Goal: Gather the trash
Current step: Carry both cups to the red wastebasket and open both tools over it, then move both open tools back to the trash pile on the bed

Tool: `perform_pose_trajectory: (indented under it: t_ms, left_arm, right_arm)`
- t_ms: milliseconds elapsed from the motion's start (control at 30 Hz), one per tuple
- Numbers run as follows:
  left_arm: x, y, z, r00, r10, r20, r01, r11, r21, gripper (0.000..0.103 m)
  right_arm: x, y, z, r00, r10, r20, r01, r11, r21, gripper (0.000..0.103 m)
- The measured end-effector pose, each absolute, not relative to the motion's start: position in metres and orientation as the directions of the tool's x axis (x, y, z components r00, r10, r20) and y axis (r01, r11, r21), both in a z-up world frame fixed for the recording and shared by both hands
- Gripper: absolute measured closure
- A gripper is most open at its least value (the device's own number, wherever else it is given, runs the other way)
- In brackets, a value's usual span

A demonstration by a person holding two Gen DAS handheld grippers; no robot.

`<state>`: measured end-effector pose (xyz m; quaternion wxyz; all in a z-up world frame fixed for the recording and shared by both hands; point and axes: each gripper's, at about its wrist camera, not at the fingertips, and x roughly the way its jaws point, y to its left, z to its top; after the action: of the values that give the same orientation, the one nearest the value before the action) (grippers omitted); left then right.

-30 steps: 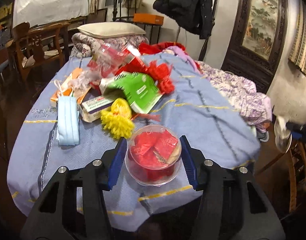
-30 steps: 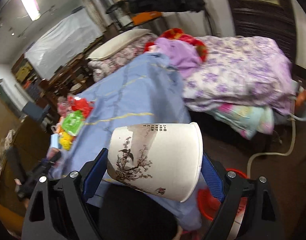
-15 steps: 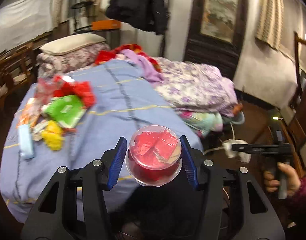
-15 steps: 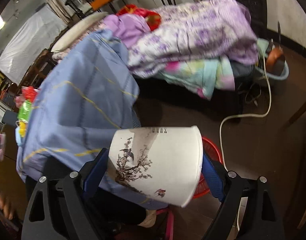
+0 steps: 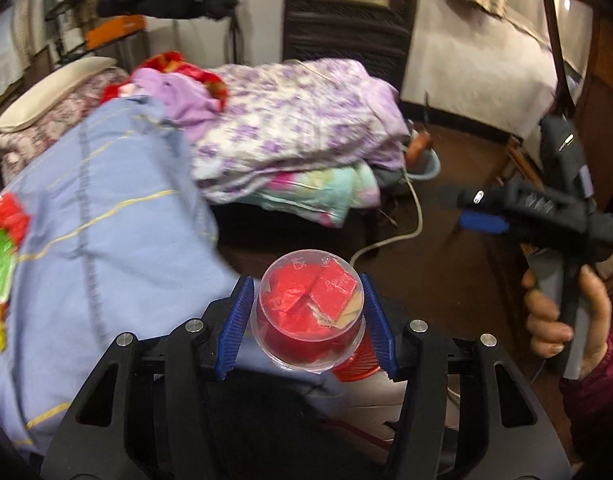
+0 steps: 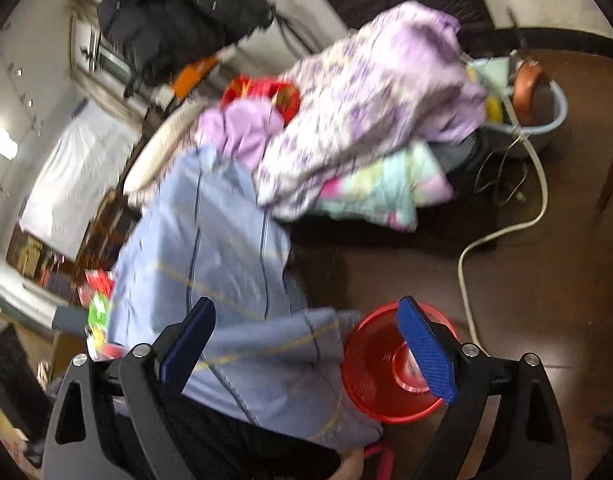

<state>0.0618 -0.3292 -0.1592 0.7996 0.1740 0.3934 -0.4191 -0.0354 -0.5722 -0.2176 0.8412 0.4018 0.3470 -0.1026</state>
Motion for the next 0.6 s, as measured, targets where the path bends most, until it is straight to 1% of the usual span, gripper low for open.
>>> perform_pose_trajectory:
  t_ms: [133, 167, 233, 333, 433, 600]
  left_arm:
    - [0.059, -0.365, -0.171, 0.293, -0.524, -0.799, 0.838, 0.544, -0.049, 0.048]
    - [0.058, -0.373, -0.173, 0.287, -0.521, -0.804, 0.842, 0.537, -0.047, 0.045]
    - [0.057, -0.385, -0.176, 0.293, -0.508, -0.810, 0.841, 0.540, -0.034, 0.028]
    - [0.056, -0.387, -0.173, 0.314, -0.509, -0.802, 0.837, 0.547, -0.020, 0.016]
    - [0.058, -0.383, -0.170, 0.348, -0.494, -0.797, 0.824, 0.566, 0.009, 0.014]
    - [0.070, -0.359, -0.158, 0.369, -0.502, -0.782, 0.787, 0.616, -0.024, 0.014]
  right_arm:
    - [-0.053, -0.589, -0.211, 0.759, 0.071, -0.647, 0.466, 0.635, 0.616, 0.010]
    - [-0.056, -0.593, -0.211, 0.760, 0.069, -0.646, 0.468, 0.631, 0.619, 0.010]
    - [-0.061, -0.597, -0.213, 0.761, 0.069, -0.645, 0.470, 0.628, 0.621, 0.010]
    - [-0.064, -0.601, -0.218, 0.758, 0.074, -0.648, 0.470, 0.627, 0.621, 0.010]
    - [-0.065, -0.599, -0.222, 0.750, 0.081, -0.656, 0.473, 0.628, 0.618, 0.010]
    - [-0.061, -0.589, -0.214, 0.747, 0.085, -0.659, 0.463, 0.644, 0.609, 0.010]
